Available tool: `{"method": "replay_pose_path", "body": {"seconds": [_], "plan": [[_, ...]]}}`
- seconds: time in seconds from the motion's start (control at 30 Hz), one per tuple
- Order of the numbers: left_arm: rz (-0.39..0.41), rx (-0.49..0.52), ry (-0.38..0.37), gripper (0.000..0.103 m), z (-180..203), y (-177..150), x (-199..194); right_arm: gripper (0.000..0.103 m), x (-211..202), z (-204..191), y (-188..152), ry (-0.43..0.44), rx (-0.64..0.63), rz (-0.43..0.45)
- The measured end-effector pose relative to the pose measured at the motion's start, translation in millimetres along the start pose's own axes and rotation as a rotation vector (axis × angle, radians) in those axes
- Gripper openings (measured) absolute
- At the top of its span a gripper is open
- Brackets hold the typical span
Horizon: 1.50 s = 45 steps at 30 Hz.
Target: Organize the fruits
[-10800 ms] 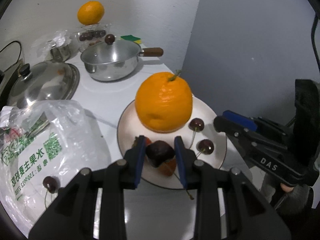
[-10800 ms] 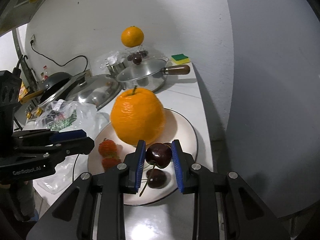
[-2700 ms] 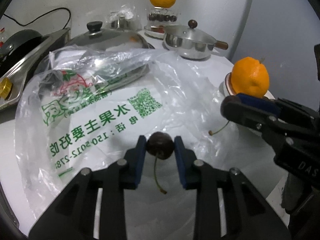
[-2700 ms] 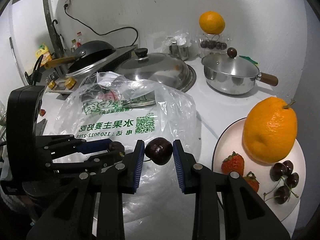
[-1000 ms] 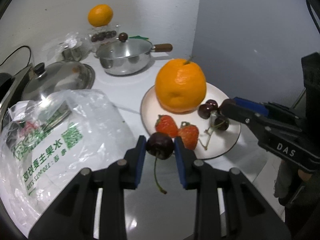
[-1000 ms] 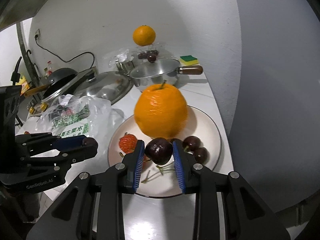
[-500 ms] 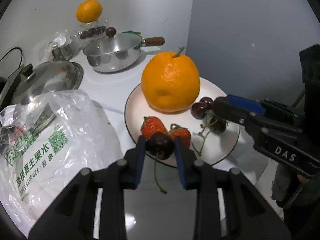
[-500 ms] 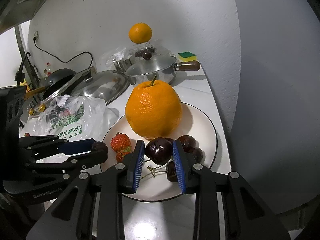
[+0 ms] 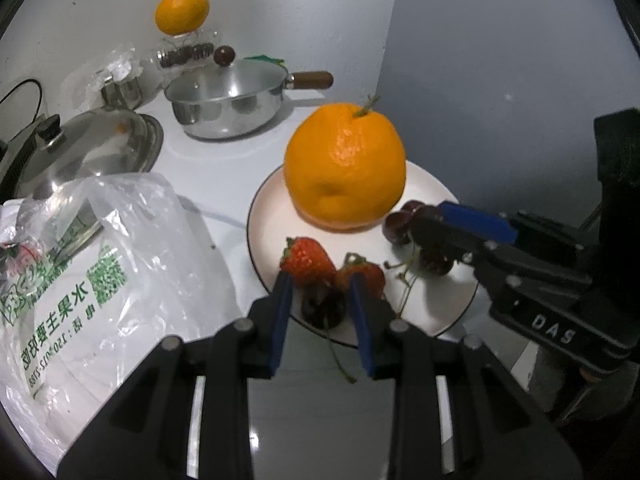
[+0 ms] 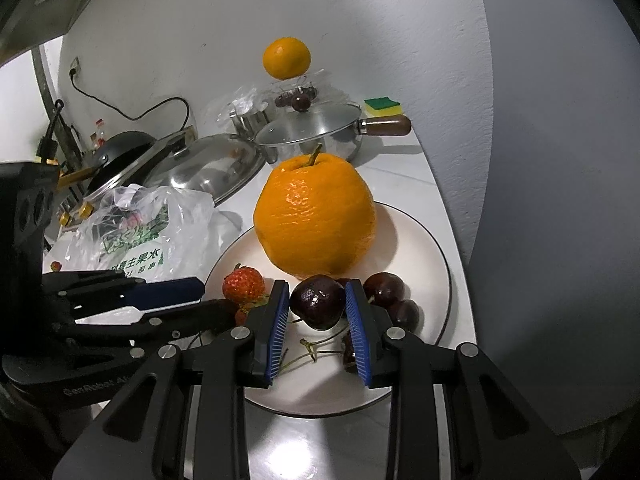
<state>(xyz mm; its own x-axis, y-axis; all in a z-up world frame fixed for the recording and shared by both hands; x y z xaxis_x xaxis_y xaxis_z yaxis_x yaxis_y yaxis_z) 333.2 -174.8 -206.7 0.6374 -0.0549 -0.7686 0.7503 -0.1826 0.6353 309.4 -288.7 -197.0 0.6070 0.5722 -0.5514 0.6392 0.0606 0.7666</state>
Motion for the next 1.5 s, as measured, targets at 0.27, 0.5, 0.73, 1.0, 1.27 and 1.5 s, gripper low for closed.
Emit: {"method": "replay_pose_path", "body": {"seconds": [0.27, 0.5, 0.73, 1.0, 1.27, 1.5], "plan": [[0.022, -0.009, 0.008, 0.039, -6, 1, -7, 0.031, 7, -4, 1, 0.008, -0.006, -0.011], [0.033, -0.033, 0.01, 0.052, -17, -2, -14, 0.031, 13, -5, -1, 0.006, 0.003, -0.027], [0.042, -0.055, 0.032, 0.053, -29, -4, -20, 0.032, 13, -6, -2, 0.0, 0.005, -0.029], [0.061, -0.074, 0.049, 0.053, -38, -8, -31, 0.044, 5, -15, -1, -0.014, -0.002, -0.012], [0.092, -0.094, 0.043, 0.07, -43, -13, -47, 0.044, -4, -29, 1, -0.021, -0.02, 0.0], [0.122, -0.117, 0.058, 0.071, -53, -20, -66, 0.044, -14, -48, -2, -0.028, -0.043, 0.015]]}}
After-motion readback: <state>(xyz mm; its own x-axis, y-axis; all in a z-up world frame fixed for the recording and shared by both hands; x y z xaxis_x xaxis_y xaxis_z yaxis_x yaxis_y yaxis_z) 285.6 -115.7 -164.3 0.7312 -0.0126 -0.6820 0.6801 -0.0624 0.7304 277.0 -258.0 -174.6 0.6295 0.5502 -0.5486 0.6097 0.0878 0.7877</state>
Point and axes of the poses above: each gripper's, at about its wrist camera, not at the fingertips, and x roughly the way its jaws point, z to its right, y to its top, the point moved 2 cm from there along x, roughly the way its jaws point, and after that the axes turned 14 degrees about y, right-handed, at the moved point
